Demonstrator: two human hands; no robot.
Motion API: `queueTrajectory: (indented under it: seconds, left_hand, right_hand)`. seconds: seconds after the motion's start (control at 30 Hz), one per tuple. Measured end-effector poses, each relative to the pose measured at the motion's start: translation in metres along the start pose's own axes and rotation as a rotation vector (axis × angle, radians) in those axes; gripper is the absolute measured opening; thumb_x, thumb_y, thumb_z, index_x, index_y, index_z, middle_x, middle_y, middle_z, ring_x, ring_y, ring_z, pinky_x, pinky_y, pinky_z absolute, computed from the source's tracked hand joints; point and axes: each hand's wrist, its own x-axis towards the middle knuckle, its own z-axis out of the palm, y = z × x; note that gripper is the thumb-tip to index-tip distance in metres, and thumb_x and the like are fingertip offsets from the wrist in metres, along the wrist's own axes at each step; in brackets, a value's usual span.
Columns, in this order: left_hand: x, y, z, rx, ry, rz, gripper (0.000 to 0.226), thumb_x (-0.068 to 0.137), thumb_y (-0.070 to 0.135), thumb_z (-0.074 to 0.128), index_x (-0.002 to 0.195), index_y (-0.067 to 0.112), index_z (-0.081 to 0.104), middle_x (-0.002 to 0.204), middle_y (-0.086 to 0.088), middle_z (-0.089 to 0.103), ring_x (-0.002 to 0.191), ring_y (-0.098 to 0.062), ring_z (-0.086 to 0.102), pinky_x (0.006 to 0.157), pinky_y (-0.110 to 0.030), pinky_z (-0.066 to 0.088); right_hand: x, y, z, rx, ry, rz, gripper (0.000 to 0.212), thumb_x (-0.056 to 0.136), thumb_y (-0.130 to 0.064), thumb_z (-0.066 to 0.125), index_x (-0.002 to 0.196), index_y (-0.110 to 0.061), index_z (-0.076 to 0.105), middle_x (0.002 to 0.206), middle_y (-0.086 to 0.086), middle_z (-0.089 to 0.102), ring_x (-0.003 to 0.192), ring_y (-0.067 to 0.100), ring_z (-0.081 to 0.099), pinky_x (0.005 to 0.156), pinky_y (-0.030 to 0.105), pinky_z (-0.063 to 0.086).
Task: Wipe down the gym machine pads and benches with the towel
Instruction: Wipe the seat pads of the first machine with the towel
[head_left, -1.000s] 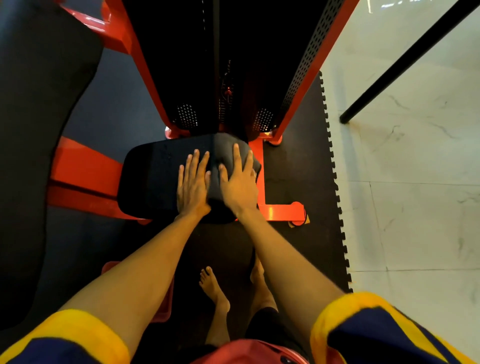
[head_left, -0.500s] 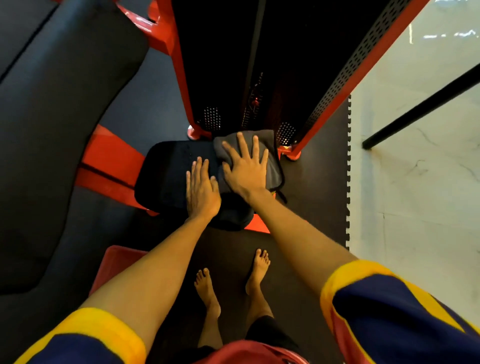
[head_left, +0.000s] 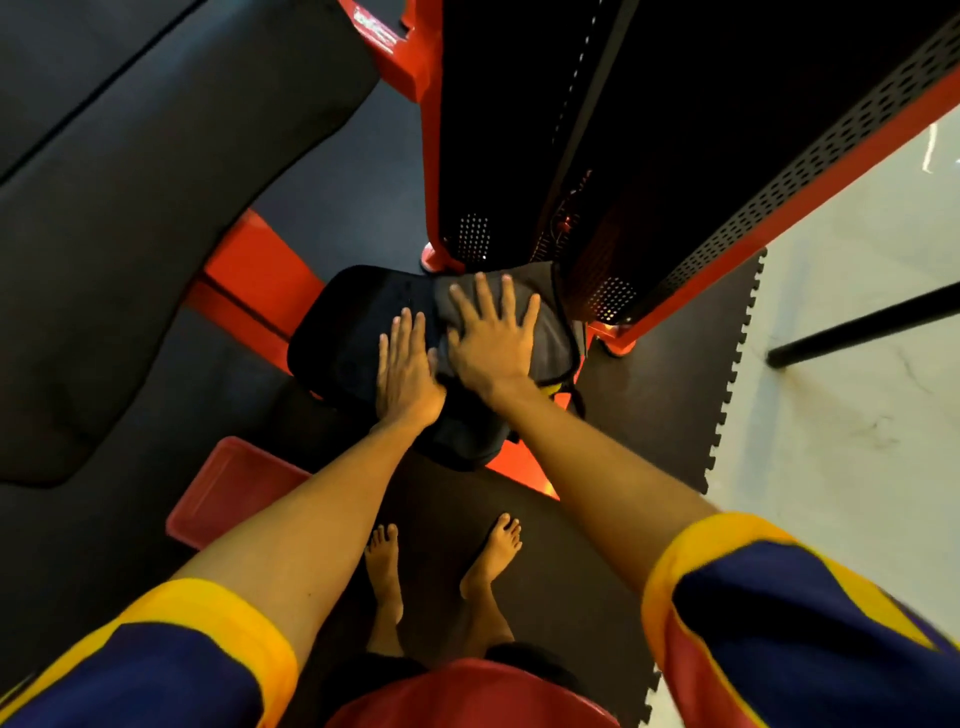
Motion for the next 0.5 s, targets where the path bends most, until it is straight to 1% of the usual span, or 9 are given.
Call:
queueTrajectory:
  seconds: [0.07,0.17,0.23,0.27,0.3,0.37,0.4,0.43,0.5]
  left_hand:
    - [0.002,0.002,-0.001,-0.043,0.017,-0.063,0.057,0.110,0.018,0.032,0.162,0.007,0.012,0.171,-0.009,0.006,0.158,-0.018,0.001,0.128,-0.035,-0.006]
    - [0.005,0.007,-0.005,-0.115,0.025,-0.179,0.057,0.110,0.020,0.032,0.162,0.010,0.013,0.171,-0.006,0.004,0.158,-0.015,-0.001,0.127,-0.031,-0.008]
    - [0.004,0.008,-0.003,-0.071,0.026,-0.181,0.058,0.110,0.023,0.030,0.163,0.010,0.010,0.171,-0.007,0.002,0.158,-0.015,-0.003,0.127,-0.032,-0.008]
    - [0.004,0.009,-0.002,-0.046,0.025,-0.173,0.058,0.110,0.024,0.030,0.163,0.010,0.009,0.171,-0.007,0.001,0.158,-0.015,-0.004,0.127,-0.032,-0.009]
    - [0.004,0.009,-0.002,-0.025,0.028,-0.172,0.058,0.110,0.025,0.030,0.163,0.010,0.009,0.171,-0.007,0.000,0.158,-0.015,-0.004,0.127,-0.032,-0.009]
    - [0.004,0.008,0.000,-0.011,0.044,-0.175,0.059,0.110,0.025,0.030,0.163,0.011,0.009,0.171,-0.006,0.001,0.158,-0.015,-0.004,0.127,-0.032,-0.009]
    - [0.005,0.007,0.000,-0.011,0.055,-0.175,0.059,0.110,0.024,0.031,0.163,0.011,0.010,0.171,-0.006,0.001,0.158,-0.015,-0.003,0.127,-0.031,-0.009]
    - [0.006,0.007,0.002,-0.011,0.069,-0.172,0.060,0.109,0.021,0.033,0.163,0.011,0.010,0.171,-0.006,0.002,0.158,-0.015,-0.003,0.127,-0.031,-0.009]
    - [0.007,0.005,0.004,0.003,0.076,-0.156,0.061,0.108,0.018,0.035,0.163,0.010,0.011,0.171,-0.006,0.002,0.158,-0.015,-0.002,0.127,-0.032,-0.008]
  right_hand:
    - [-0.032,0.011,0.008,-0.023,0.027,-0.113,0.062,0.106,-0.051,0.035,0.164,-0.038,0.017,0.174,-0.003,0.002,0.160,0.028,-0.010,0.124,0.062,-0.008]
    - [-0.043,0.036,0.005,-0.022,0.025,-0.184,0.060,0.105,-0.056,0.036,0.162,-0.041,0.022,0.174,-0.006,0.006,0.160,0.025,-0.003,0.125,0.062,0.002]
    - [-0.017,0.047,-0.001,-0.017,-0.011,-0.143,0.060,0.105,-0.059,0.034,0.162,-0.044,0.021,0.174,-0.007,0.004,0.160,0.026,-0.003,0.124,0.062,0.002]
    - [-0.001,0.048,-0.005,0.020,-0.035,-0.087,0.060,0.105,-0.059,0.034,0.162,-0.044,0.022,0.174,-0.005,0.007,0.160,0.028,-0.001,0.124,0.063,0.002]
    - [0.016,0.044,-0.010,0.071,-0.062,-0.023,0.059,0.105,-0.058,0.034,0.161,-0.042,0.025,0.173,-0.002,0.013,0.159,0.031,0.005,0.123,0.065,0.004]
    - [0.050,0.027,-0.022,0.172,-0.128,0.090,0.057,0.104,-0.054,0.035,0.158,-0.034,0.036,0.164,0.005,0.034,0.152,0.038,0.024,0.120,0.067,0.014]
    - [0.060,0.017,-0.027,0.162,-0.157,0.102,0.056,0.104,-0.052,0.034,0.155,-0.030,0.040,0.160,0.007,0.040,0.148,0.040,0.031,0.118,0.067,0.019]
    - [0.064,0.009,-0.027,0.103,-0.173,0.066,0.057,0.104,-0.052,0.034,0.155,-0.028,0.040,0.158,0.008,0.042,0.147,0.040,0.034,0.117,0.065,0.020]
    - [0.054,0.001,-0.022,-0.052,-0.172,-0.083,0.061,0.105,-0.054,0.031,0.161,-0.031,0.029,0.166,0.006,0.031,0.153,0.038,0.024,0.120,0.064,0.013]
